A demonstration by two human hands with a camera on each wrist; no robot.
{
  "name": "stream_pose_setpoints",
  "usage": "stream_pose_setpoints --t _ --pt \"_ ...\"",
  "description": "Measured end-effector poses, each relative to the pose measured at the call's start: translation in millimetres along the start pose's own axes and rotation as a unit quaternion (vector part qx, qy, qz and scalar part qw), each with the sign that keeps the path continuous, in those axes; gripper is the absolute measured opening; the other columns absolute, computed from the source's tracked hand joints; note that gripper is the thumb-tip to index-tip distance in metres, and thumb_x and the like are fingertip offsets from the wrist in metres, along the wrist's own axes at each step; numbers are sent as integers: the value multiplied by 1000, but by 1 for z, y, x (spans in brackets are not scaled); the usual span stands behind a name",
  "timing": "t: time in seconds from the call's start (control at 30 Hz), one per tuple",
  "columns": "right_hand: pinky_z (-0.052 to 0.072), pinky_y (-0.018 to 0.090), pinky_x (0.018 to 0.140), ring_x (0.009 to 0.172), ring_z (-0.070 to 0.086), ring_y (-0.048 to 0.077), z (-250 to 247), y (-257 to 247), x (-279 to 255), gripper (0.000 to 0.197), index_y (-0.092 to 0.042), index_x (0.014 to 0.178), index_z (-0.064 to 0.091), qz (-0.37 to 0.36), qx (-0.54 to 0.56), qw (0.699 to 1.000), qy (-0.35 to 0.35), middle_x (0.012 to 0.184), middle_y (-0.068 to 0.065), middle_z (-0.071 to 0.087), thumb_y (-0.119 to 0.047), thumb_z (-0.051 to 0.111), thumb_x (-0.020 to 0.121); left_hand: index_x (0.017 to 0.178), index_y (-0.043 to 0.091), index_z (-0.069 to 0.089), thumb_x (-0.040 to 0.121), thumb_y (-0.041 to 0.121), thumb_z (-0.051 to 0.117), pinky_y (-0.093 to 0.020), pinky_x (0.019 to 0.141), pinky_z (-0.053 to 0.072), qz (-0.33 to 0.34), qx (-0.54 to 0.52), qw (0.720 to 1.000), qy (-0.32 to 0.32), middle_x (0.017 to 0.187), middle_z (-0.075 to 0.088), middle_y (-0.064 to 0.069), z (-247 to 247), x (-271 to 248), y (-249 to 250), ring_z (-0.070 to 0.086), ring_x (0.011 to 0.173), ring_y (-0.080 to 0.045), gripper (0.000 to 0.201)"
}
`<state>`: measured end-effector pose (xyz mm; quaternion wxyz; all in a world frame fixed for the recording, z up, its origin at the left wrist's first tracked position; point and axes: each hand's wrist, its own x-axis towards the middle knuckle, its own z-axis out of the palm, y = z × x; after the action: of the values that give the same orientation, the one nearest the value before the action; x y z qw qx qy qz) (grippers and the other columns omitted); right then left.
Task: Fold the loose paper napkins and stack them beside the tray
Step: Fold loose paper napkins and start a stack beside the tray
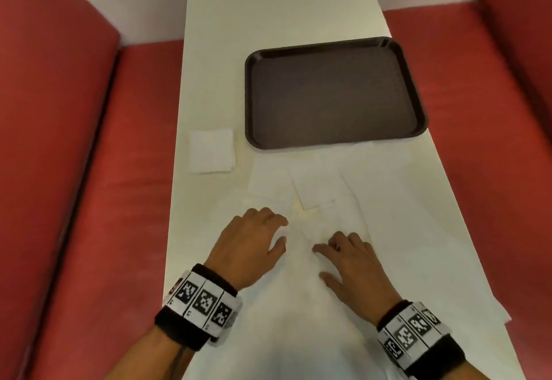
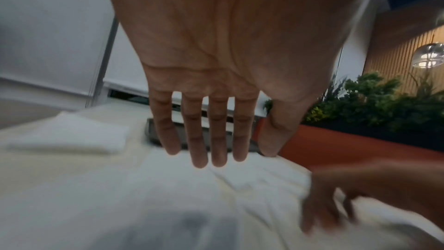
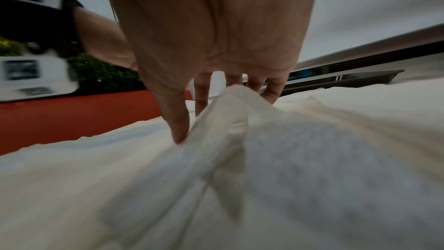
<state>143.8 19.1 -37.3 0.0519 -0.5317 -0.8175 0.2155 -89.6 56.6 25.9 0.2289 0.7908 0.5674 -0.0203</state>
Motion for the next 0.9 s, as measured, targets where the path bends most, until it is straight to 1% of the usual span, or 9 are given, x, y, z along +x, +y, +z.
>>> stream_pose_setpoints --t 0.1,0.23,0.4,0.53,0.6,0.7,0.77,0.83,0.9 --pt "39 28 70 87 49 16 3 5 -3 33 -32 97 64 -16 -9 999 39 96 -8 53 -26 83 71 142 29 47 100 41 46 -31 94 41 -9 11 999 -50 137 52 8 33 -16 24 50 120 -16 44" --pt "49 39 75 100 53 27 2 16 -7 67 -21 126 59 72 -16 996 58 119 8 54 -50 81 69 144 30 42 96 49 52 -34 98 37 -52 46 995 -75 139 46 6 62 -21 40 44 124 -18 53" --pt "41 38 73 89 57 27 -2 21 -5 57 -20 119 66 51 -28 997 55 102 3 63 -47 81 70 141 29 46 92 46 60 -35 97 37 -96 40 994 -34 137 48 5 70 -23 50 45 122 -21 53" --pt "28 27 81 95 58 20 -15 14 -6 46 -27 123 63 20 128 989 68 102 -6 63 -20 76 79 143 26 45 89 42 63 -34 98 36 -108 -3 994 16 136 51 6 65 -29 57 46 123 -19 59" --pt "38 21 87 102 59 8 -37 6 -8 45 -28 125 60 22 339 940 42 113 -11 64 -10 72 85 141 25 47 87 39 67 -30 99 38 -122 -118 984 62 132 54 11 57 -33 63 49 120 -12 60" --pt "50 16 89 112 59 0 -80 -7 -9 55 -28 133 53 24 533 845 28 128 -14 59 -7 74 86 123 24 61 86 26 76 -29 97 49 -157 -389 903 88 118 69 13 33 -37 73 63 109 -6 41" --pt "54 25 93 118 61 8 -99 -7 -5 68 -30 139 49 39 599 798 52 133 -6 60 -10 78 81 110 15 70 88 18 75 -39 93 56 -171 -531 822 111 108 76 -1 17 -39 80 71 103 -18 23" --pt "54 41 96 117 63 19 -111 -4 -2 80 -42 138 47 100 668 737 23 126 2 64 -22 86 71 105 8 71 88 17 74 -45 92 56 -166 -598 768 158 107 76 -9 3 -41 86 71 103 -29 19" --pt "53 48 98 114 64 24 -116 1 -2 83 -46 135 49 125 689 714 -24 107 3 66 -30 90 65 98 11 71 88 18 72 -44 88 54 -159 -624 737 203 104 75 -8 -10 -41 91 70 100 -28 13"
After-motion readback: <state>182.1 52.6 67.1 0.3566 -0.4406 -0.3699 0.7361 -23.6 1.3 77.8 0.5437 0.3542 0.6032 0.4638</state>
